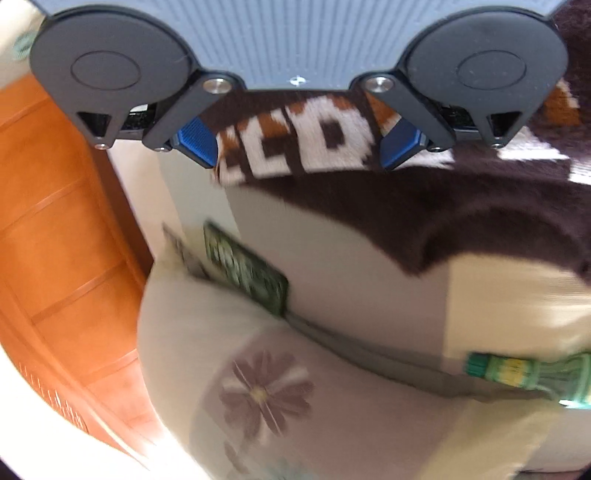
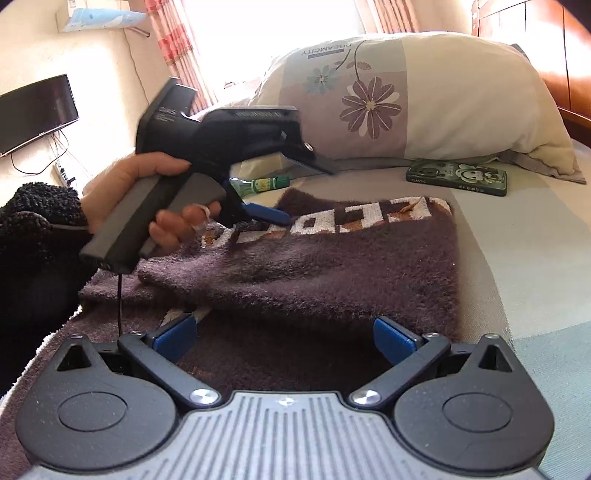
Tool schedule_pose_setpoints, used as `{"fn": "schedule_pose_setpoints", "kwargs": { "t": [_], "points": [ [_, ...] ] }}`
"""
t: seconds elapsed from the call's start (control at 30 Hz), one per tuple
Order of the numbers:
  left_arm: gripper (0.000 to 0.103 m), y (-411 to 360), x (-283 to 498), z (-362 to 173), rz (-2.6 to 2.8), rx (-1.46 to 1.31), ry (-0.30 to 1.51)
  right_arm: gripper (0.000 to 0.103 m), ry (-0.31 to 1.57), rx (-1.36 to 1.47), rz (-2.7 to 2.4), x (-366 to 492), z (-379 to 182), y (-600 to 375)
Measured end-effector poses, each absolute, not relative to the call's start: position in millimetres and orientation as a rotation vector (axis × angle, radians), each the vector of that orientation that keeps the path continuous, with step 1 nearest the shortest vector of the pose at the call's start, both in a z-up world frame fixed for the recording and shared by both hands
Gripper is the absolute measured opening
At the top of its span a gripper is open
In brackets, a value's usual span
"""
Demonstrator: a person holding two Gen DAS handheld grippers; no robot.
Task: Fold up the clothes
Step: 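Smooth the folded sleeve along its length with the left gripper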
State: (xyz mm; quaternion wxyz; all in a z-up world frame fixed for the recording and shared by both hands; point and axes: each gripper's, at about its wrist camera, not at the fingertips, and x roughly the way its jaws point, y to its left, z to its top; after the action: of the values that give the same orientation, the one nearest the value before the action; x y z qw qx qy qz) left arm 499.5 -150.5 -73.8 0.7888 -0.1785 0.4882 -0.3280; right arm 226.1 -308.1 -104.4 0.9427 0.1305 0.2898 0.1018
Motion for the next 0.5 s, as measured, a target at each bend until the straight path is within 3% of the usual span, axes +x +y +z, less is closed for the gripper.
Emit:
{"fn": "schedule_pose_setpoints", "kwargs": {
  "t": [0.3,0.5],
  "points": [
    [0.095,-107.2,451.5,-63.7,-0.773,-0.361,1.052,0.103,0.590,0.265,0.202,226.2,-104.3,-306.3],
    [0.094,-32.2,462.5,-77.8,-0.488,-0.426,1.021,0.103,0.591,0.278,0.203,226.4,-104.1,-307.3]
  ]
}}
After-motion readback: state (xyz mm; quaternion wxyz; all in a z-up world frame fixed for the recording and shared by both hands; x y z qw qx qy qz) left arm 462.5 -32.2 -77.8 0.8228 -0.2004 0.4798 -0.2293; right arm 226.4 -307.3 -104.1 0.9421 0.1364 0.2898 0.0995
